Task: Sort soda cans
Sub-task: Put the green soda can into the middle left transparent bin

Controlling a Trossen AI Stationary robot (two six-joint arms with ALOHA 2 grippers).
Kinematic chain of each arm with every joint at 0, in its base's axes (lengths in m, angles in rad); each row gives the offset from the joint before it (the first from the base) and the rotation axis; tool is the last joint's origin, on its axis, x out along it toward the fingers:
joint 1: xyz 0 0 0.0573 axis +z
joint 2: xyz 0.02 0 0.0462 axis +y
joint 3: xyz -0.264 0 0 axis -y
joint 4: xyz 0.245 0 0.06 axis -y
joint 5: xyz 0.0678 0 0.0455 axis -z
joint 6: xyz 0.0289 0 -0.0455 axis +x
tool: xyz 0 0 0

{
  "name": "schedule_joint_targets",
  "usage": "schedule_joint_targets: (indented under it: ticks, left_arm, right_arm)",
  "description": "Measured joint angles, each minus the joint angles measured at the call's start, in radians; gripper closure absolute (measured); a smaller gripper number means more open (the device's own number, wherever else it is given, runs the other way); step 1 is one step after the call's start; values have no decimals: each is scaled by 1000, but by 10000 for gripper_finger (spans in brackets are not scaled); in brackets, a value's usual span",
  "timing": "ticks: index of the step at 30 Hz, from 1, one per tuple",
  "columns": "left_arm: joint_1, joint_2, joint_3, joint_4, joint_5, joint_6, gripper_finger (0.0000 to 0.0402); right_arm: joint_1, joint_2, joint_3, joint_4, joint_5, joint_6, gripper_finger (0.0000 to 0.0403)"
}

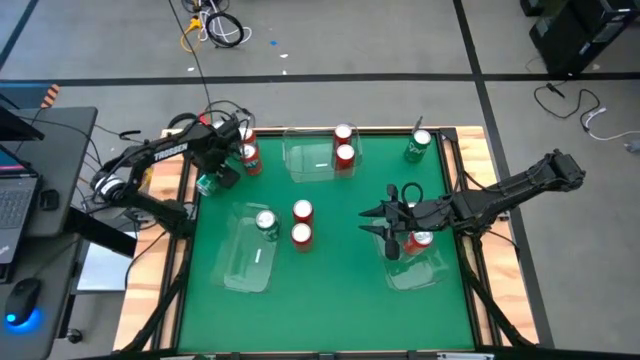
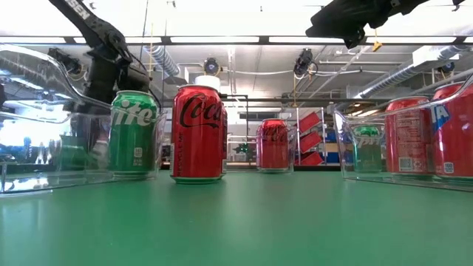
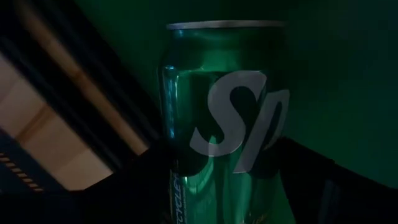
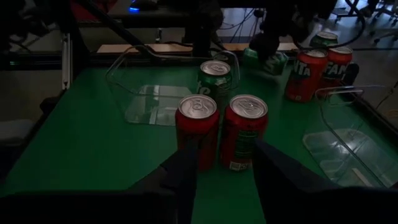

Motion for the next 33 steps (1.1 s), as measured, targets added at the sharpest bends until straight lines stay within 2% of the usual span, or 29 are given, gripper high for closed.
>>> schedule_joint_targets:
  ticks: [8, 18, 21, 26, 33]
  left_arm:
    - [0, -159, 94, -102, -12, -28, 152]
    - [-61, -436, 201, -99, 10, -84, 153]
    - [-109, -540, 194, -27, 28, -134, 153]
    - [-209, -688, 163, 120, 77, -186, 153]
    - [-355, -793, 89, 350, 149, -147, 153]
  right_arm:
    - [0, 0, 0, 22, 0, -1, 263]
    - [-9, 7, 0, 141, 5, 0, 263]
    - [-28, 34, 0, 224, -3, -2, 264]
    - [-85, 124, 0, 397, -97, 0, 263]
    - [-173, 295, 2, 704, -214, 22, 263]
